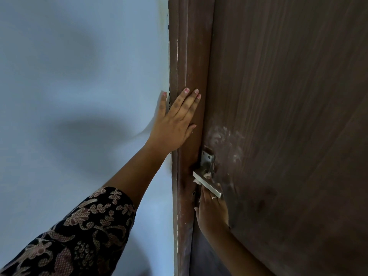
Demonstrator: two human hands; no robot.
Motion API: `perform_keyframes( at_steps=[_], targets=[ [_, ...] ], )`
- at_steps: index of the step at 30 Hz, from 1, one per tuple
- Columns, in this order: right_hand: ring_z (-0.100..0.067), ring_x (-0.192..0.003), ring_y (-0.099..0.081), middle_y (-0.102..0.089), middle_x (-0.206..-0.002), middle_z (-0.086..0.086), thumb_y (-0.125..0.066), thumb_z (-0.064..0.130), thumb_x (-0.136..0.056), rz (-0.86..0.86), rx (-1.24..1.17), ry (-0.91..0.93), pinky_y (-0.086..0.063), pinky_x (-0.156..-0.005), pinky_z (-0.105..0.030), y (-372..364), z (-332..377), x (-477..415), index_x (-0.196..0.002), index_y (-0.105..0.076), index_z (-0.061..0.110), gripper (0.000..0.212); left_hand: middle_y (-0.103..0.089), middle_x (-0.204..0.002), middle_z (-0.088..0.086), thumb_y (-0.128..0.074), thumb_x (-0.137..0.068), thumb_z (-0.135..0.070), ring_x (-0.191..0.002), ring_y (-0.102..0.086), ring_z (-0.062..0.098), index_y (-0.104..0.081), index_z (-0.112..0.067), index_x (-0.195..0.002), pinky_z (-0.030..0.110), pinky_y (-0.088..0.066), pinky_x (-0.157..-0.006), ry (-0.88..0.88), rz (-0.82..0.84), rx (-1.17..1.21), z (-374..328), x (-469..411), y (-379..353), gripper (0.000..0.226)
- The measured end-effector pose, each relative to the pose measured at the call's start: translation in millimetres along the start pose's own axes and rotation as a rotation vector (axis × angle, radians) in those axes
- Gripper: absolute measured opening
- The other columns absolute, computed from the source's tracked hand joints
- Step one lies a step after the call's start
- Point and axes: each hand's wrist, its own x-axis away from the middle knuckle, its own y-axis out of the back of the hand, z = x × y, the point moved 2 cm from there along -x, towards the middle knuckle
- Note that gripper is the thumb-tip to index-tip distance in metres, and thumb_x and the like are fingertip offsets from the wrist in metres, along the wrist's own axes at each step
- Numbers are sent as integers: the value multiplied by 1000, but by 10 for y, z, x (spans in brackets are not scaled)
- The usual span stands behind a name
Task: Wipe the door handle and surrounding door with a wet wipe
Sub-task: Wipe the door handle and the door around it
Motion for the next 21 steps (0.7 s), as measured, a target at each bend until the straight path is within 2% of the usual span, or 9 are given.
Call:
perform_keyframes(
  at_steps=[2, 4, 6, 10, 12, 14, 16, 18, 21],
  targets=[
    [-27, -138, -35, -41, -147, -9, -62, 43, -87, -35, -14, 6, -28, -113, -40, 42, 5, -9, -142, -34, 3, 74, -12, -162, 5, -24, -97, -51, -149, -10, 23, -10, -15, -154, 58, -5, -115, -1, -4, 1, 0, 0, -11, 69],
    [-25, -142, -24, -30, -154, -7, -47, 40, -96, 17, -52, 38, -21, -116, -36, -14, -12, -52, -148, -21, 6, 67, -14, -161, 4, -26, -97, -51, -149, -12, 23, -11, -15, -154, 58, -8, -115, 1, -14, 0, -9, 1, -10, 69],
    [-24, -144, -21, -27, -155, -6, -41, 36, -100, 32, -70, 33, -18, -116, -33, -7, -23, -78, -149, -16, 8, 62, -16, -161, 4, -27, -97, -51, -149, -14, 23, -13, -15, -154, 58, -9, -115, -2, -22, -10, -15, -2, -7, 69],
    [-27, -141, -28, -31, -152, -10, -57, 32, -93, -23, 104, 53, -19, -117, -42, 98, -46, -69, -145, -28, 2, 66, -15, -161, 4, -26, -97, -52, -149, -13, 23, -10, -15, -154, 58, -7, -114, -3, -18, -32, -14, 0, 5, 70],
    [-30, -144, -16, -20, -155, -13, -47, 29, -98, -11, 175, 126, -2, -117, -46, 88, -65, -11, -146, -20, 0, 63, -13, -162, 4, -26, -97, -52, -149, -11, 23, -9, -15, -154, 58, -5, -114, -1, -11, -22, -10, 4, 7, 70],
    [-31, -141, -27, -33, -151, -16, -55, 32, -93, -22, 229, 123, 5, -114, -48, 137, -107, 53, -143, -30, 0, 64, -12, -162, 4, -26, -97, -52, -149, -10, 23, -8, -16, -154, 58, -3, -114, 2, 2, -18, -9, 5, 16, 70],
    [-28, -134, -41, -52, -137, -15, -69, 36, -82, -43, 196, 63, -1, -117, -49, 217, -172, 143, -133, -48, 1, 66, -11, -162, 4, -26, -97, -52, -149, -9, 23, -8, -16, -154, 58, -3, -114, 5, 14, -14, -15, -6, 28, 70],
    [-29, -135, -38, -53, -136, -16, -76, 34, -73, -102, 140, 57, -9, -116, -50, 280, -245, 226, -123, -58, -1, 64, -10, -162, 4, -25, -97, -51, -149, -8, 23, -7, -16, -154, 58, -3, -115, 8, 23, -3, -22, -2, 27, 70],
    [-31, -135, -38, -47, -141, -19, -80, 29, -67, -162, 116, 97, -17, -112, -53, 270, -384, 386, -127, -51, -5, 75, -9, -162, 5, -25, -97, -51, -149, -7, 23, -6, -15, -154, 57, -1, -115, 10, 19, -4, -29, 7, 14, 70]
  ],
)
